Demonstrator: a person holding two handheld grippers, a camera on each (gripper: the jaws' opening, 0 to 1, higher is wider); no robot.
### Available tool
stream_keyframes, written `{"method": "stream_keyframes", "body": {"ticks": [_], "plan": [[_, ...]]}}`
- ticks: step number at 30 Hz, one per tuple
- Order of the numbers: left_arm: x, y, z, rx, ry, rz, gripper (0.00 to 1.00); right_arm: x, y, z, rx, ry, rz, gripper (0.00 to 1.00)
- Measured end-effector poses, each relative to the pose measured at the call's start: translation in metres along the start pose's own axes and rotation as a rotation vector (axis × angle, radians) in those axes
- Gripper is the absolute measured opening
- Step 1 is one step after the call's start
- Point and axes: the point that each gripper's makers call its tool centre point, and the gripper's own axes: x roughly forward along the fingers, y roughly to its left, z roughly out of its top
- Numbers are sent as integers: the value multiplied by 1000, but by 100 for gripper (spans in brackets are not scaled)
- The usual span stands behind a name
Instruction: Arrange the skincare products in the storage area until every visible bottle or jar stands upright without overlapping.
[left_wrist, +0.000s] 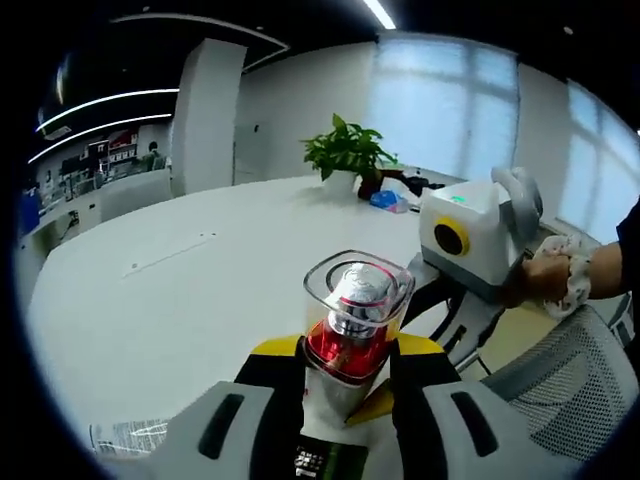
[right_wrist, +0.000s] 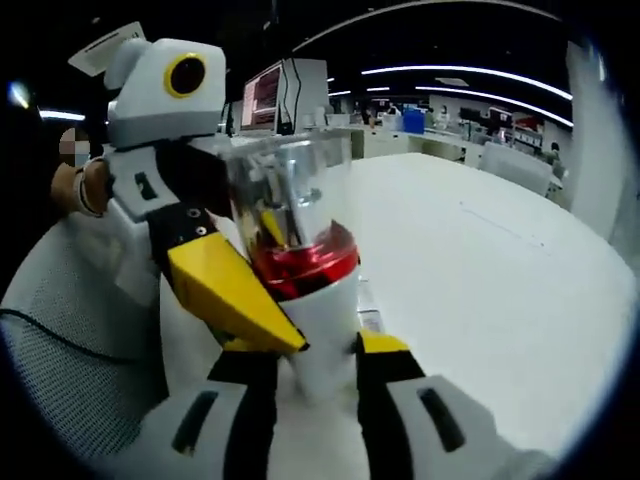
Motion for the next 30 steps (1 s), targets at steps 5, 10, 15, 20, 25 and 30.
{"method": "stream_keyframes", "body": {"ticks": [5, 10, 15, 20, 25, 30], "plan": [[3, -1, 1, 18, -7, -23, 30, -1, -1, 0, -18, 13, -17, 30], [4, -2, 1, 29, -13, -35, 30, -5, -2, 0, -2, 14, -31, 31], [4, -1, 1, 37, -8, -46, 30, -14, -4, 3, 7, 7, -53, 33], [3, 1, 0, 57, -7, -34, 33, -31, -9, 0, 42, -7, -103, 35], [3, 4, -6, 68, 16, -32, 35, -48, -14, 0, 88, -33, -150, 37], [2, 6, -14, 66, 48, -44, 39, -64, -15, 6, 134, -64, -184, 39]]}}
